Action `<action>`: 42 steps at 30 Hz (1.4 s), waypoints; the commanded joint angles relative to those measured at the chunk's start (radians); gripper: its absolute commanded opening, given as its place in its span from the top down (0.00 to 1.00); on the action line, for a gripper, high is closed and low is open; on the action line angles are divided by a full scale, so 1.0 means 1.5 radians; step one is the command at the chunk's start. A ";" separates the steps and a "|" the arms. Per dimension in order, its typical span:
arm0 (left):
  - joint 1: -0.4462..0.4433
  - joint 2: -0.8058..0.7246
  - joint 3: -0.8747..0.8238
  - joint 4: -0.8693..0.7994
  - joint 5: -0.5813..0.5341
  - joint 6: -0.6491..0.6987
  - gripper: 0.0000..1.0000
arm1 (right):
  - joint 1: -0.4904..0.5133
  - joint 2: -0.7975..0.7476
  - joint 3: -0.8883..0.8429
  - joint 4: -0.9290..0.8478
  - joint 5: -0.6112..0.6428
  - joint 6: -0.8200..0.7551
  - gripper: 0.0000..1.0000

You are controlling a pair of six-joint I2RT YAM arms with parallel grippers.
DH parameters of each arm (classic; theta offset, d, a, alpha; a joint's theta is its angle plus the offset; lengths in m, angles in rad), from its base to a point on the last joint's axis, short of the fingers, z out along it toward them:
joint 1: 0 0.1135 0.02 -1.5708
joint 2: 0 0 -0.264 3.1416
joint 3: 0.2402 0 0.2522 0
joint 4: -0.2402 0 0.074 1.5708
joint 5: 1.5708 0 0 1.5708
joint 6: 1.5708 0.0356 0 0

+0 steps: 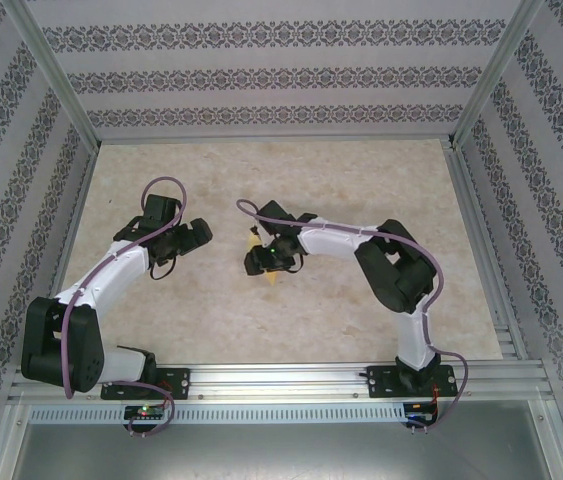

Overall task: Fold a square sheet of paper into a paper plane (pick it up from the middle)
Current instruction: Fold the wing for the fifth time at the center of the table.

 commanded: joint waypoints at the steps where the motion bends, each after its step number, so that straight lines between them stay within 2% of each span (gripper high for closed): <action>1: 0.009 -0.003 -0.005 0.034 0.034 0.022 0.02 | -0.044 -0.021 -0.053 -0.137 0.004 -0.173 0.46; 4: 0.009 0.002 -0.012 0.049 0.070 0.027 0.02 | -0.076 -0.087 -0.080 -0.132 0.012 -0.223 0.46; 6: 0.008 0.007 -0.014 0.064 0.100 0.031 0.02 | -0.080 -0.131 -0.078 -0.113 0.031 -0.199 0.46; 9: 0.002 0.014 -0.017 0.081 0.135 0.032 0.02 | -0.076 -0.185 -0.093 -0.031 0.035 -0.085 0.44; 14: -0.022 0.026 -0.019 0.113 0.176 0.025 0.02 | -0.038 -0.230 -0.154 0.068 0.173 0.196 0.44; 19: -0.045 0.050 -0.015 0.142 0.207 0.008 0.03 | -0.014 -0.194 -0.145 0.098 0.228 0.293 0.45; 25: -0.073 0.081 -0.014 0.183 0.241 -0.016 0.07 | -0.030 -0.143 -0.129 0.106 0.233 0.306 0.46; 36: -0.130 0.171 0.007 0.266 0.325 -0.075 0.19 | -0.071 -0.106 -0.199 0.186 0.142 0.317 0.48; 42: -0.163 0.222 0.035 0.267 0.331 -0.091 0.25 | -0.108 -0.118 -0.277 0.253 0.076 0.312 0.48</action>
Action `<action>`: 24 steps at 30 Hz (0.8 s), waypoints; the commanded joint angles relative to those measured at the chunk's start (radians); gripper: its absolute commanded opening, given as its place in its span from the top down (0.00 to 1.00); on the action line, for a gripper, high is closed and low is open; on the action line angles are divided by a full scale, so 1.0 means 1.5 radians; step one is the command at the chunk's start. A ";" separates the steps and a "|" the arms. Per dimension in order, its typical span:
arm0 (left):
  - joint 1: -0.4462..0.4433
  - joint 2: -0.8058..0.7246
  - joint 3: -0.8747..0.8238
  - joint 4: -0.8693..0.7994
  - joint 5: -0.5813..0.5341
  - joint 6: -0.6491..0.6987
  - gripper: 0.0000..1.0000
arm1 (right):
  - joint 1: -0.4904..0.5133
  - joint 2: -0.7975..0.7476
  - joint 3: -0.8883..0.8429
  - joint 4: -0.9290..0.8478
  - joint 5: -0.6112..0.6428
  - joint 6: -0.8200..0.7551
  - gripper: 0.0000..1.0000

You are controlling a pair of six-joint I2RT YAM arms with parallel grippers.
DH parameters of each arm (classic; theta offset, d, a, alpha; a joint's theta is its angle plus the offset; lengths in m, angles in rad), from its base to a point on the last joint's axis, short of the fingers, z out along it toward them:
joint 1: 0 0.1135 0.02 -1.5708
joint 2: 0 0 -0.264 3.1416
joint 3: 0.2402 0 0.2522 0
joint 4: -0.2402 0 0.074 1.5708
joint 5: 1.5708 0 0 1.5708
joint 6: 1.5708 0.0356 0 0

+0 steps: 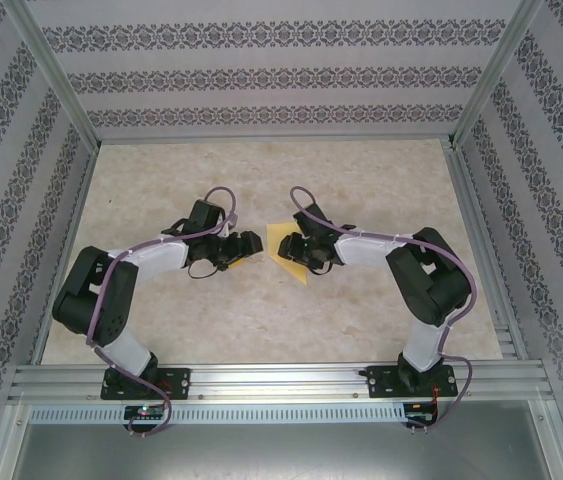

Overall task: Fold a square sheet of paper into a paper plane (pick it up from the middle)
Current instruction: Fold the wing for the fifth time at the center of the table.

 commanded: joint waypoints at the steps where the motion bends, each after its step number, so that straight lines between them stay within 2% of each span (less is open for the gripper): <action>1: -0.019 0.023 0.029 0.038 0.023 -0.025 0.27 | -0.023 0.011 -0.063 0.044 -0.051 0.008 0.49; 7: -0.046 0.069 0.054 0.063 0.034 -0.055 0.38 | -0.063 0.000 -0.114 0.106 -0.112 0.016 0.49; 11: -0.054 0.092 0.072 0.049 0.015 -0.065 0.45 | -0.074 0.000 -0.121 0.108 -0.119 0.010 0.50; 24: -0.069 0.142 0.115 0.033 0.003 -0.081 0.48 | -0.086 0.010 -0.131 0.114 -0.131 0.005 0.50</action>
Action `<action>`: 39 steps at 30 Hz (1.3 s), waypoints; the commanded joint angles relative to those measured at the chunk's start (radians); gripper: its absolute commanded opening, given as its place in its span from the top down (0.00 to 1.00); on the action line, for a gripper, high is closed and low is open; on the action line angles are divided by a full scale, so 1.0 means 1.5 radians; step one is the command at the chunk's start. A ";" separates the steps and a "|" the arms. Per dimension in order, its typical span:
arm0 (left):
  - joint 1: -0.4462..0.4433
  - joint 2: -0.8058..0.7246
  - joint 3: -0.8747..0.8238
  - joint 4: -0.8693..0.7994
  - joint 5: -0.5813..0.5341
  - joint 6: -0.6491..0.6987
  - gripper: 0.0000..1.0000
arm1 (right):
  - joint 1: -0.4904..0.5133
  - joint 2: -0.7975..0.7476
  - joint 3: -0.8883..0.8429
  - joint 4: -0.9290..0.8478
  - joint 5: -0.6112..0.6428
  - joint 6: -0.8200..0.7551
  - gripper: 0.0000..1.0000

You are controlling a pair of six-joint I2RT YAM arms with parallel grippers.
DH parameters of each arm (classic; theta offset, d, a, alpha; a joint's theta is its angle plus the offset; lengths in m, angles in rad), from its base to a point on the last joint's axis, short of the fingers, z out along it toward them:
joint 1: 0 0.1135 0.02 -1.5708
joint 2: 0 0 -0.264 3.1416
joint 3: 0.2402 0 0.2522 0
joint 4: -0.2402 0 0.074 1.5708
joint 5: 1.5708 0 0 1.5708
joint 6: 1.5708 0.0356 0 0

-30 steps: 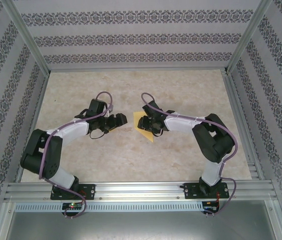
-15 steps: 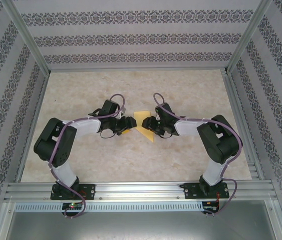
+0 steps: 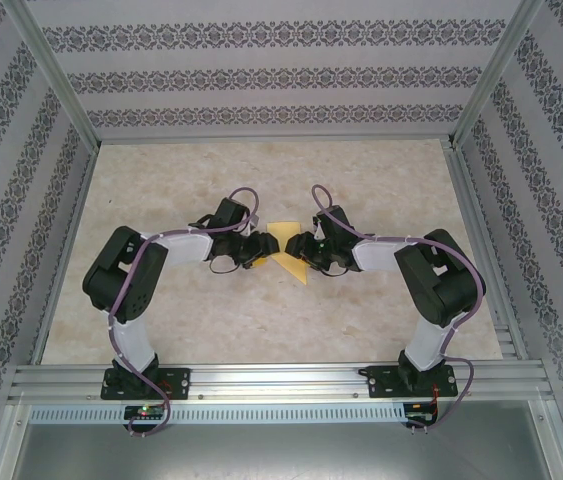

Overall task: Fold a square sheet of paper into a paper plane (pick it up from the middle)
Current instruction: Fold the wing for the fifth time at the center of the table.

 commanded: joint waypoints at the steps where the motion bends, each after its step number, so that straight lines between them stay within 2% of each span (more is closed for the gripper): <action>1: -0.009 0.015 0.027 -0.002 -0.001 -0.008 0.48 | -0.013 0.031 -0.029 -0.051 0.034 -0.005 0.50; 11: -0.013 0.044 0.047 -0.012 -0.002 -0.012 0.45 | -0.013 0.033 -0.031 -0.045 0.029 -0.005 0.50; 18: -0.013 0.034 0.051 -0.043 -0.036 -0.002 0.39 | -0.013 0.036 -0.031 -0.045 0.030 -0.005 0.50; 20: -0.013 0.035 0.051 -0.037 -0.032 -0.001 0.40 | -0.013 0.037 -0.031 -0.044 0.029 -0.004 0.50; 22: -0.013 0.042 0.051 -0.013 -0.010 -0.010 0.45 | -0.013 0.037 -0.031 -0.044 0.027 -0.008 0.50; 26: -0.012 0.063 0.054 0.016 0.014 -0.027 0.63 | -0.013 0.037 -0.031 -0.041 0.025 -0.009 0.52; 34: -0.014 0.072 0.059 0.033 0.017 -0.035 0.79 | -0.014 0.035 -0.027 -0.040 0.017 -0.041 0.57; 39: -0.013 0.075 0.056 0.053 0.015 -0.044 0.93 | -0.013 0.008 -0.014 -0.034 0.005 -0.133 0.59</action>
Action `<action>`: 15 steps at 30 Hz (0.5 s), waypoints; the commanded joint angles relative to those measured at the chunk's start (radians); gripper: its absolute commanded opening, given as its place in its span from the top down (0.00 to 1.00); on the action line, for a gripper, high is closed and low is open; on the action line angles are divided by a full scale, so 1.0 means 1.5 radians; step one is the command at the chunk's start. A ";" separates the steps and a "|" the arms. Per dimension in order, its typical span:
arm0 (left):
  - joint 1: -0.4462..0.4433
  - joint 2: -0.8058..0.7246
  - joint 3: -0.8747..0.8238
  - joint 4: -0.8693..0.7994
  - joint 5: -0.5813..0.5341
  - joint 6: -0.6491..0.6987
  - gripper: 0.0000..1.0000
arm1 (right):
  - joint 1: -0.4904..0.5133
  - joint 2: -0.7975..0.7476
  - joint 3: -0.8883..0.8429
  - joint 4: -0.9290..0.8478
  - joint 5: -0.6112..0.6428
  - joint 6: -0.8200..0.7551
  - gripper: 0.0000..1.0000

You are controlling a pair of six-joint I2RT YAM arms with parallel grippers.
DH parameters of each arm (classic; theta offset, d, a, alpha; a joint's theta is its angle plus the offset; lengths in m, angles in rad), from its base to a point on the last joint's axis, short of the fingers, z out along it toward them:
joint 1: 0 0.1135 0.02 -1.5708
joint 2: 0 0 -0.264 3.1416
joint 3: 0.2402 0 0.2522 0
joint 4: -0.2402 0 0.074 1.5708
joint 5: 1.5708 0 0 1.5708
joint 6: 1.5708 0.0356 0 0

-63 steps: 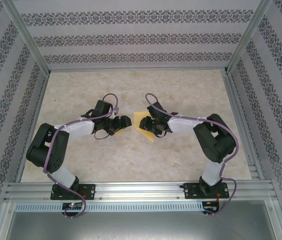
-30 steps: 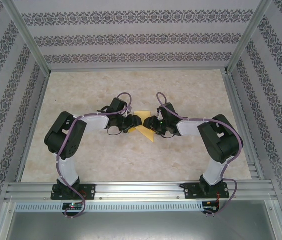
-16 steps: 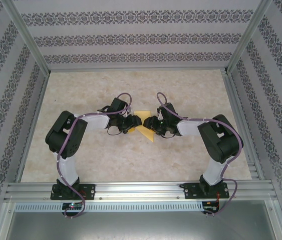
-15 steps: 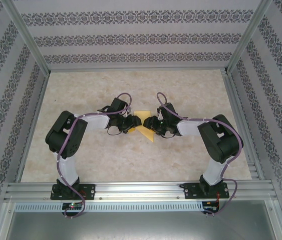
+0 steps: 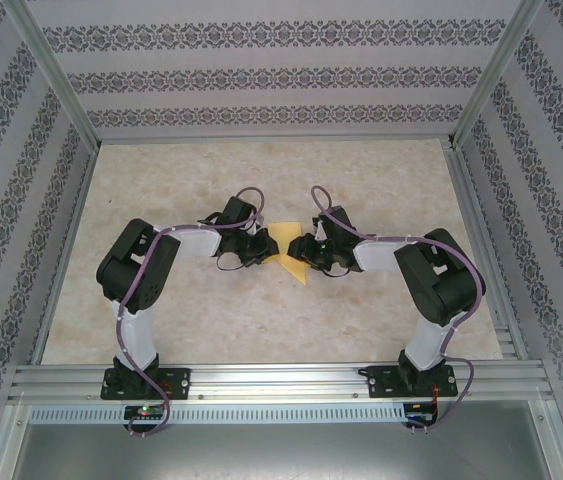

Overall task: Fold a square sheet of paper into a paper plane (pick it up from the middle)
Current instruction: Fold the wing for the fifth time at the center of the table.

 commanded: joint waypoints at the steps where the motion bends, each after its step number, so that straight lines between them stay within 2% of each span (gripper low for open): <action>1: -0.008 0.008 0.008 0.043 0.005 -0.011 0.97 | -0.004 -0.005 -0.002 -0.044 0.027 -0.105 0.59; 3: -0.007 -0.009 -0.001 0.046 -0.008 -0.013 1.00 | 0.000 -0.029 0.006 -0.058 0.041 -0.155 0.59; 9: -0.007 -0.099 -0.047 0.003 -0.072 -0.012 1.00 | 0.049 -0.105 0.012 -0.092 0.140 -0.291 0.52; 15: -0.006 -0.204 -0.118 -0.018 -0.154 -0.043 1.00 | 0.112 -0.144 0.000 -0.065 0.219 -0.368 0.45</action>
